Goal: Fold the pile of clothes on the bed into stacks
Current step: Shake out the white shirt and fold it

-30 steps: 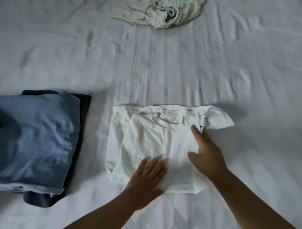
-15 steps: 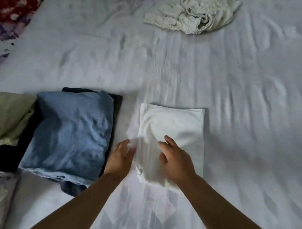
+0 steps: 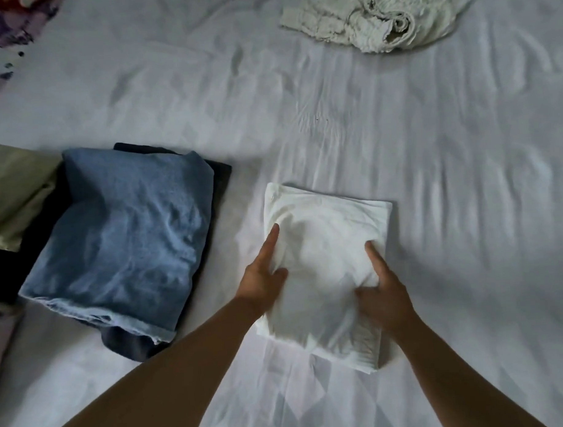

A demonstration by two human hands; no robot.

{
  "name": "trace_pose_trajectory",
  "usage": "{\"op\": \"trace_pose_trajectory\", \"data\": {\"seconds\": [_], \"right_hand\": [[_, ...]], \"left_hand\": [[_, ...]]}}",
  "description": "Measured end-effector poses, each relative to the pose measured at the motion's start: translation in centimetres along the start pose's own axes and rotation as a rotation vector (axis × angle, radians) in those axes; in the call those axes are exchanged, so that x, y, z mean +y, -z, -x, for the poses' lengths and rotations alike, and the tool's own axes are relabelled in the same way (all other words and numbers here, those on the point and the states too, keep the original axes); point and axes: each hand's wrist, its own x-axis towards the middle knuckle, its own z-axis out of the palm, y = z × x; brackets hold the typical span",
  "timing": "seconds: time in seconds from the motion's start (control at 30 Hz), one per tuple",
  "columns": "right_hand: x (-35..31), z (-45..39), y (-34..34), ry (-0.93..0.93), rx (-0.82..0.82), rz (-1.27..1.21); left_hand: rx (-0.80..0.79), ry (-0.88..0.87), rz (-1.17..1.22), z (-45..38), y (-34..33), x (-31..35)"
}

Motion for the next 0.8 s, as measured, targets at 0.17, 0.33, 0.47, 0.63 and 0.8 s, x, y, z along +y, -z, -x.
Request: {"op": "trace_pose_trajectory", "data": {"seconds": [0.17,0.33,0.47,0.63,0.8], "right_hand": [[0.0,0.1,1.2,0.193,-0.004,0.325],[-1.4,3.1,1.6,0.387,0.152,0.532],[-3.0,6.1,2.8,0.546,0.309,0.575],[-7.0,11.2,4.0,0.598,0.12,0.291],[-12.4,17.7,4.3,0.527,-0.02,0.129]], "left_hand": [[-0.086,-0.013,-0.227,0.8,1.9,0.6],[0.036,-0.133,-0.648,3.4,3.8,2.5],[0.166,-0.338,-0.788,6.7,7.1,3.3],[0.151,-0.357,-0.422,13.3,11.7,4.8],[0.274,-0.212,-0.02,21.7,14.7,6.5]]}}
